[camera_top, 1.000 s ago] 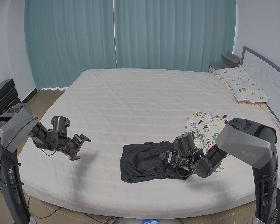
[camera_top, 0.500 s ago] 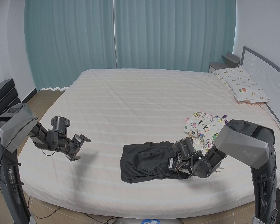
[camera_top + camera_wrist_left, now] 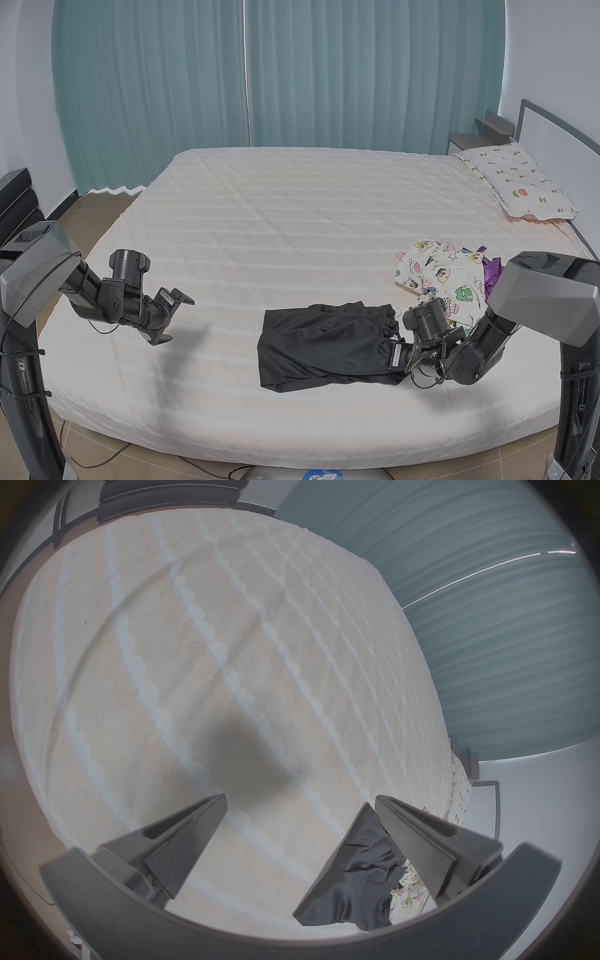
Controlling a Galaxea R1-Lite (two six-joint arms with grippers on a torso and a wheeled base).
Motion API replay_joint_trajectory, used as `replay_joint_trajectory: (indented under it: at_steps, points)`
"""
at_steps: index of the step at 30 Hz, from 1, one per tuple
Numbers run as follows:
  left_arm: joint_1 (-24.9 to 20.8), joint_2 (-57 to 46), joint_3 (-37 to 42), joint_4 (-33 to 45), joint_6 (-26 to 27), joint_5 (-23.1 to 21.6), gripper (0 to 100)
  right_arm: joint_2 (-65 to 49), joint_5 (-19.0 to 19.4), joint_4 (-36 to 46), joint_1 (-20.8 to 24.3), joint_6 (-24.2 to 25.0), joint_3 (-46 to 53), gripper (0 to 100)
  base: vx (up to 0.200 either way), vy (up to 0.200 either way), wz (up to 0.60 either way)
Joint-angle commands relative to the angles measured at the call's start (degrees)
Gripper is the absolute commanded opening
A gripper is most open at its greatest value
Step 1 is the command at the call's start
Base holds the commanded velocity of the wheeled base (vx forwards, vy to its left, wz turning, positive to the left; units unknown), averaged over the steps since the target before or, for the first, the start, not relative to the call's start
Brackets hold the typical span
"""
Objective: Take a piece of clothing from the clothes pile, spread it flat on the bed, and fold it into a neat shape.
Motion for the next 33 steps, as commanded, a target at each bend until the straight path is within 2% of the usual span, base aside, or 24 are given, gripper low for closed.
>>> replay_joint_trajectory:
  at_steps: [1,7,14,15,18,23,24,25,31,33]
  points:
    - [0.0,0.2,0.0,0.0,0.0,0.0,100,-0.8,0.1,-1.3,-0.1,-0.4,2.8,0,0.000,0.000,0.00]
    - [0.0,0.2,0.0,0.0,0.1,0.1,100,-1.0,0.2,-1.5,-2.2,-3.2,5.2,0,0.000,0.000,0.00]
    - [-0.1,0.2,-0.1,0.0,0.1,0.1,100,-0.2,0.2,-2.2,-2.6,-3.7,5.5,0,0.000,0.000,0.00]
    - [-0.1,0.2,-0.1,0.0,0.1,0.1,100,-0.2,0.2,-2.2,-2.6,-3.8,5.5,100,0.000,0.000,0.00]
    - [-0.1,0.2,-0.1,-0.1,0.1,0.1,100,-1.0,0.2,-2.4,-2.7,-5.2,5.8,100,0.000,0.000,0.00]
    - [-0.1,0.2,0.0,0.0,0.1,0.1,100,-3.4,1.5,-4.2,-3.4,-4.6,3.5,100,0.000,0.000,0.00]
    - [-0.1,0.2,0.0,0.0,0.1,0.1,100,-3.9,3.7,-4.4,-3.3,-3.6,0.4,100,0.000,0.000,0.00]
    - [-0.1,0.2,0.0,0.0,0.1,0.1,100,-3.6,4.1,-4.1,-3.2,-3.2,-1.4,100,0.000,0.000,0.00]
    - [-0.1,0.2,0.0,-0.1,0.1,0.1,100,2.1,4.6,-1.8,-3.2,-2.0,-12.2,100,0.000,0.000,0.00]
    - [-0.1,0.2,0.0,0.0,0.1,0.2,100,2.4,4.6,-1.5,-3.2,-2.0,-12.9,100,0.000,0.000,0.00]
